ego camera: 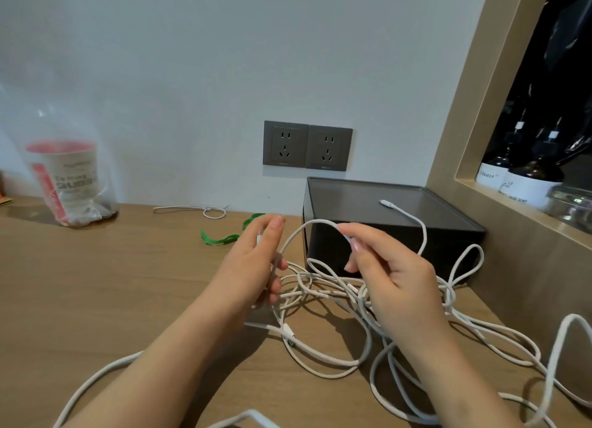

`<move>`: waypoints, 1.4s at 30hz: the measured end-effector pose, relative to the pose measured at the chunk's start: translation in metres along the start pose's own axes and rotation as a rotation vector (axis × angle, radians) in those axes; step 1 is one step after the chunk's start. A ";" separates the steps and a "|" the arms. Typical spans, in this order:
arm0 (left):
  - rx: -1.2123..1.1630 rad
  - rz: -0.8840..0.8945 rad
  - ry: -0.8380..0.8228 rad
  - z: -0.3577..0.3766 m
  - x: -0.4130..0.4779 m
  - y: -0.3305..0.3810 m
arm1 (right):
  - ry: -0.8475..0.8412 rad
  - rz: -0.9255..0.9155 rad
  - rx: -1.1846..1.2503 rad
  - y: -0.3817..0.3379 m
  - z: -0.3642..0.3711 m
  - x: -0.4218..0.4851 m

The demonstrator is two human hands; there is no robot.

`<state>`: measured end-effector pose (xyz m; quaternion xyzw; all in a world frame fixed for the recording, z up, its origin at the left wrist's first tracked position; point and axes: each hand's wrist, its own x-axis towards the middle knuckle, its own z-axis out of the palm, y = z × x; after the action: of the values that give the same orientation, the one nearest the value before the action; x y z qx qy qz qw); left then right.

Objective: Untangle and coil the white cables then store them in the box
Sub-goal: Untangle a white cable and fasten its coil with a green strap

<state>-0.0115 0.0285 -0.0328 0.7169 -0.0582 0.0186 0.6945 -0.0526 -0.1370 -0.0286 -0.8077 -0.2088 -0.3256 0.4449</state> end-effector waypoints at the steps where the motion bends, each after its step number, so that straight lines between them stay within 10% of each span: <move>1: -0.023 -0.004 -0.002 0.001 0.000 0.001 | -0.023 0.021 -0.008 -0.001 0.001 -0.001; 10: -0.084 -0.044 0.012 0.001 0.002 0.002 | -0.096 0.241 0.103 0.000 0.002 0.001; 29: 0.002 -0.019 -0.022 0.000 -0.002 -0.001 | -0.266 -0.065 -0.186 0.008 0.022 -0.007; 42: -0.529 -0.090 0.170 -0.001 0.004 0.006 | -0.297 -0.121 -0.210 0.009 0.022 -0.007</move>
<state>-0.0079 0.0292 -0.0262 0.5086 0.0293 0.0319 0.8599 -0.0445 -0.1232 -0.0473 -0.8748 -0.2852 -0.2488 0.3024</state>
